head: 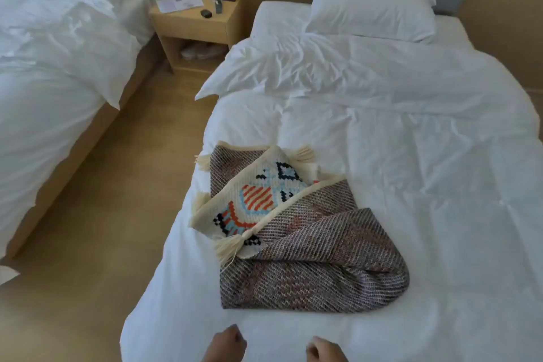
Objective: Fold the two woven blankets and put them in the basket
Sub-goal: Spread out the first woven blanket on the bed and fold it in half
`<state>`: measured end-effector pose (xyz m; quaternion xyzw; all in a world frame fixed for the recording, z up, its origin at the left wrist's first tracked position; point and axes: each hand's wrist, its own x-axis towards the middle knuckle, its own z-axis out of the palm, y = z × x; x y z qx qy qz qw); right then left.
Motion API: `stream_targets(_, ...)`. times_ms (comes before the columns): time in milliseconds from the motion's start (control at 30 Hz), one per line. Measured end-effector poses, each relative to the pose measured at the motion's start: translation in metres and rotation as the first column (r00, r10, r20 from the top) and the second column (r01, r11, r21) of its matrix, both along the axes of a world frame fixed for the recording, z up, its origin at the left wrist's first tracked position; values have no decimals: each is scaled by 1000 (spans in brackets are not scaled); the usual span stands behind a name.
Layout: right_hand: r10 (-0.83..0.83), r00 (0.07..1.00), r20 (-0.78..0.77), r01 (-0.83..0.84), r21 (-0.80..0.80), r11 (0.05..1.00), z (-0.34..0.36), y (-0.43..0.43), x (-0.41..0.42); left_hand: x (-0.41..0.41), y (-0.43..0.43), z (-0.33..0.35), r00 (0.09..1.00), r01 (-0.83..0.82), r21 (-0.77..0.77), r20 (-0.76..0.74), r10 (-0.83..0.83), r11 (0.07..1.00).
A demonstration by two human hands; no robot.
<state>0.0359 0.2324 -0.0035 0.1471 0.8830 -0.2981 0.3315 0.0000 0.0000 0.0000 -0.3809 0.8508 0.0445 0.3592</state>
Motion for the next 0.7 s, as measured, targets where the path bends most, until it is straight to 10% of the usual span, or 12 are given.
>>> stream_targets(67,-3,1000,-8,2,-49,999,-13,-38,-49,-33,-4,-23,983,150,446,-160,-87,882)
stream_targets(167,117,985,-123,-123,-38,992,-38,-68,-101,-86,-10,-42,949,312,535,-218,-228,786)
stream_targets(367,380,841,-386,-290,273,917,-77,-111,-165,-148,-27,-88,872,453,422,-394,-291,786)
stream_targets(500,528,779,-339,-382,412,827,-104,-110,-184,-169,-35,-118,667,670,175,-568,-482,721)
stream_targets(700,560,738,-377,-379,455,806,-125,-75,-172,-196,-39,-143,530,792,-5,-491,-691,611)
